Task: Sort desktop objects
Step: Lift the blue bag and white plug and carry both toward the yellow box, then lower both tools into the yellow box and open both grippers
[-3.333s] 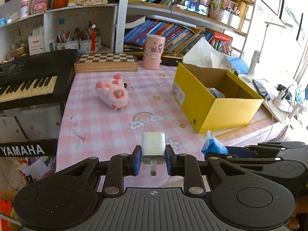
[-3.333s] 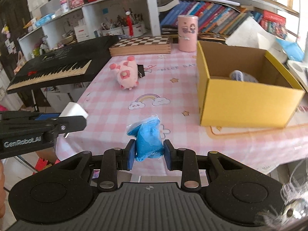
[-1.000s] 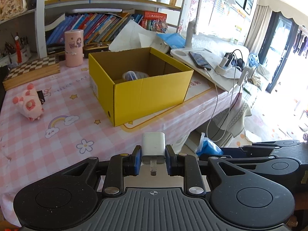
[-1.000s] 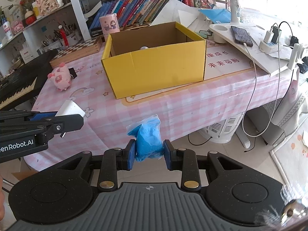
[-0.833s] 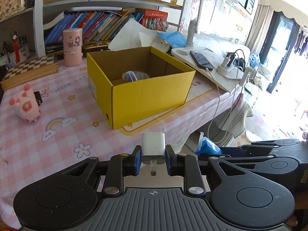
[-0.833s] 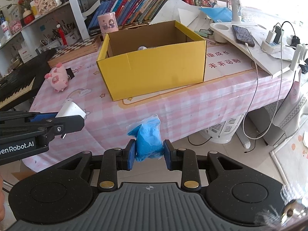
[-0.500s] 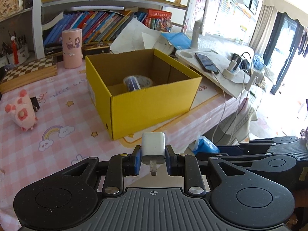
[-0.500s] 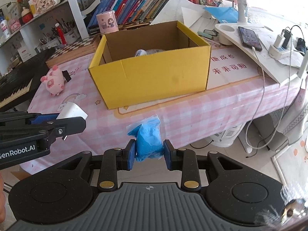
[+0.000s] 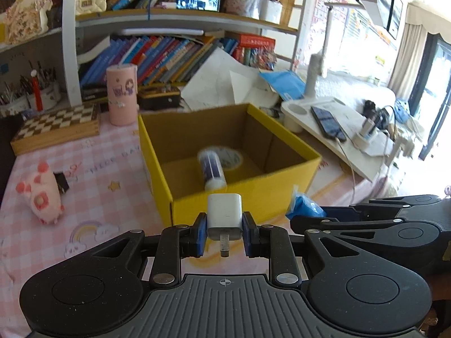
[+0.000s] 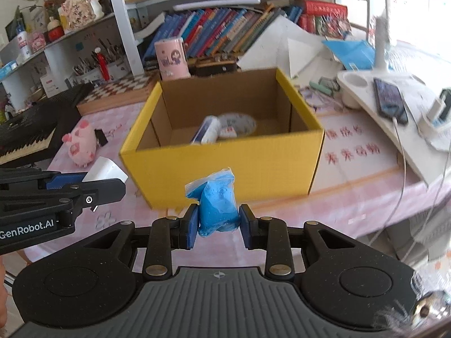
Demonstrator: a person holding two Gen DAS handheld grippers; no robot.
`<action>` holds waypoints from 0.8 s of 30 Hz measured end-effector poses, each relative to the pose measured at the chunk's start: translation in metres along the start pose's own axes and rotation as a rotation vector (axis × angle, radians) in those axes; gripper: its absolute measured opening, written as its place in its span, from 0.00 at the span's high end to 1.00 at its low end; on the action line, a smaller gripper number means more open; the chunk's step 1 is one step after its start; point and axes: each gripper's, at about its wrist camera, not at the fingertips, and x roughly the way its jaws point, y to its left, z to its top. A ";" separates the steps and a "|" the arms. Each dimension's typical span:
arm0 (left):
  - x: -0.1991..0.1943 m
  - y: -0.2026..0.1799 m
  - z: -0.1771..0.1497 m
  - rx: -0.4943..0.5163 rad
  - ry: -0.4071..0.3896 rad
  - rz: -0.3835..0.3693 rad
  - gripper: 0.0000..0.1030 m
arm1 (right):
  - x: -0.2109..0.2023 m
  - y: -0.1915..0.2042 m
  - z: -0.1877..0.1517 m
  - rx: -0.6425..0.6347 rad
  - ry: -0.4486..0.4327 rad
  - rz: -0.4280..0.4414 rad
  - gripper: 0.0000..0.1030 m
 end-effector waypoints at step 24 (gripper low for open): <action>0.099 -0.014 0.059 0.056 0.000 0.152 0.77 | 0.065 -0.054 0.101 -0.192 -0.060 0.066 0.73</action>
